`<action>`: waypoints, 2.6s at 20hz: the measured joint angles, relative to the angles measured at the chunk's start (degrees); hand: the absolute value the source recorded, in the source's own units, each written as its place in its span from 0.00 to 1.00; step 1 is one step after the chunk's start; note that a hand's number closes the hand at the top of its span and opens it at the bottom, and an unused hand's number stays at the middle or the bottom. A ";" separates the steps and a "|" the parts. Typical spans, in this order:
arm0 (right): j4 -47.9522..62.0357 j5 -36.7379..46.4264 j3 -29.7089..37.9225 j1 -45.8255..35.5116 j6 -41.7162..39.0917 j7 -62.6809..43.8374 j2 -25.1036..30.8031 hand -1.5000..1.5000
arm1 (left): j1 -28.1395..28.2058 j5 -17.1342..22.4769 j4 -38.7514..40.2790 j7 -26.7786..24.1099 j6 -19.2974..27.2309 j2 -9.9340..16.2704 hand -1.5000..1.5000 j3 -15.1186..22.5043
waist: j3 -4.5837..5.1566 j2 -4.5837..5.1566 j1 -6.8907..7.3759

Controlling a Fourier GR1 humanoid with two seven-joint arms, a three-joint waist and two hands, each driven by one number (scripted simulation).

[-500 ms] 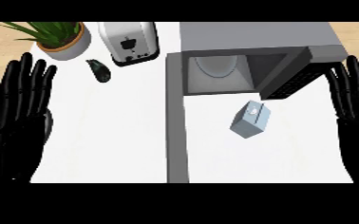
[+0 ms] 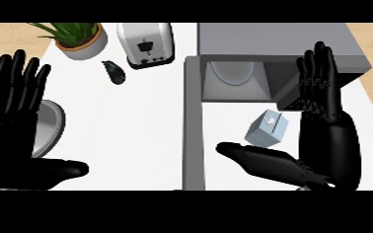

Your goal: Pick up the milk, place it into the microwave and close the microwave

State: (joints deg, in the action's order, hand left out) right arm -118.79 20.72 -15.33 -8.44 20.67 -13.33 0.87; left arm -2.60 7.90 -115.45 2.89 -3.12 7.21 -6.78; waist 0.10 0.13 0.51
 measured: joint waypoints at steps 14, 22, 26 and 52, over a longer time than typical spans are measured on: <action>1.08 18.30 -14.33 -0.30 14.13 -16.00 -0.76 0.00 | 12.23 14.96 -6.97 2.13 -9.70 4.18 0.00 -12.54 | -0.07 -0.26 -0.12; 3.75 15.60 -14.37 5.38 17.41 -11.59 -0.07 0.00 | 16.16 20.48 -10.35 4.04 -13.41 4.19 0.00 -17.67 | -0.10 -0.21 -0.20; 8.21 11.39 -12.88 6.14 19.96 -6.54 -0.37 0.00 | 17.63 22.53 -10.88 4.28 -15.50 4.13 0.00 -20.02 | -0.12 -0.25 -0.15; 34.96 -19.02 6.06 16.70 13.25 34.99 0.68 0.00 | 20.22 26.52 -12.73 7.05 -22.69 0.80 0.00 -27.31 | -0.12 -0.17 -0.32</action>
State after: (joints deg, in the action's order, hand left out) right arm -83.83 1.71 -9.27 8.26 33.92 21.66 1.55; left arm 17.63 34.43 -128.19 9.94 -25.81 8.01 -34.10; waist -0.02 -0.04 0.19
